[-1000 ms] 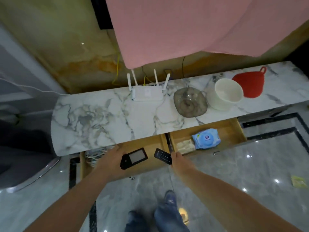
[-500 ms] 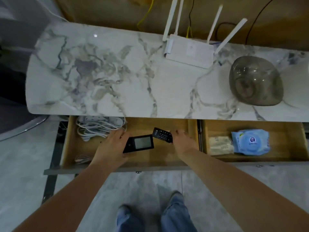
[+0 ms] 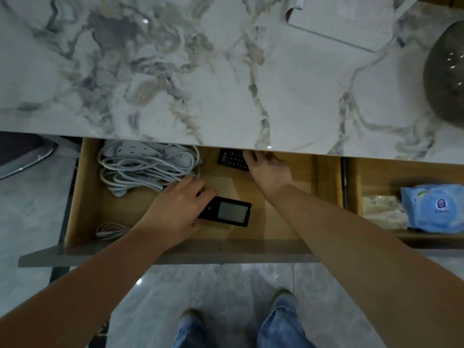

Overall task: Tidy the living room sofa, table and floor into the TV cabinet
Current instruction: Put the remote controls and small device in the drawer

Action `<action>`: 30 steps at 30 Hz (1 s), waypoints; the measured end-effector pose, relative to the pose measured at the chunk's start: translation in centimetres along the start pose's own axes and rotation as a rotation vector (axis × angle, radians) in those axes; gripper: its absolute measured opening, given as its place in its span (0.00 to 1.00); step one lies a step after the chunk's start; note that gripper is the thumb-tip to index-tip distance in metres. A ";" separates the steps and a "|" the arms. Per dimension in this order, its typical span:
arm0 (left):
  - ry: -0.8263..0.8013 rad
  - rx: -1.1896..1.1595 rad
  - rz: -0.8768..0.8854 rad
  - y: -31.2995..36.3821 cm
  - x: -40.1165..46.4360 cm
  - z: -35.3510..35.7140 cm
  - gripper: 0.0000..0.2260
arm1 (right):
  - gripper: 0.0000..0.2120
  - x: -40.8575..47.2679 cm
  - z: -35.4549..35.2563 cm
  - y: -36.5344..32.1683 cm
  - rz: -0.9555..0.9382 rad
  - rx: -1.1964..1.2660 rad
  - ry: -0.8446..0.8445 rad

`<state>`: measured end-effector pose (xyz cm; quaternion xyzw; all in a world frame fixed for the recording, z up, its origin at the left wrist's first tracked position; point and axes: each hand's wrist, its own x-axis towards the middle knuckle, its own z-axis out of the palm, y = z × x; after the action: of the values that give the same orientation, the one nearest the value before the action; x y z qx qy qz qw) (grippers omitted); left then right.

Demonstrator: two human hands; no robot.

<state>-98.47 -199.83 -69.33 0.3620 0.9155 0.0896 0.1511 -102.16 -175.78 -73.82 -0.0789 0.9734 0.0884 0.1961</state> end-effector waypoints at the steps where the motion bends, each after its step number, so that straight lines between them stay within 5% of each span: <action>1: -0.002 -0.002 0.007 0.0 0.0 0.2 0.30 | 0.32 0.3 0.1 -0.1 -0.025 0.003 0.021; 8: -0.025 0.015 0.090 1.2 0.9 0.7 0.31 | 0.33 -0.6 -1.0 0.3 -0.103 0.005 0.043; 13: -0.051 0.025 0.078 2.0 1.6 0.8 0.31 | 0.30 -0.5 0.5 1.4 -0.045 0.320 0.129; 16: -0.099 0.020 0.034 3.0 2.5 0.8 0.32 | 0.14 -2.8 0.5 2.3 0.142 0.649 0.117; 20: -0.163 -0.014 -0.033 4.8 4.8 0.8 0.32 | 0.13 -6.1 0.9 3.4 0.413 0.842 0.155; 27: -0.130 0.077 -0.131 6.9 10.0 2.2 0.32 | 0.21 -7.4 1.2 2.8 0.774 1.188 -0.268; 30: -0.070 0.169 -0.164 6.5 11.0 3.6 0.31 | 0.20 -6.6 2.4 2.6 0.830 1.283 -0.292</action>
<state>-100.73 -187.32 -73.23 0.3005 0.9404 -0.0130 0.1590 -95.75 -172.04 -72.98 0.4333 0.7484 -0.4167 0.2803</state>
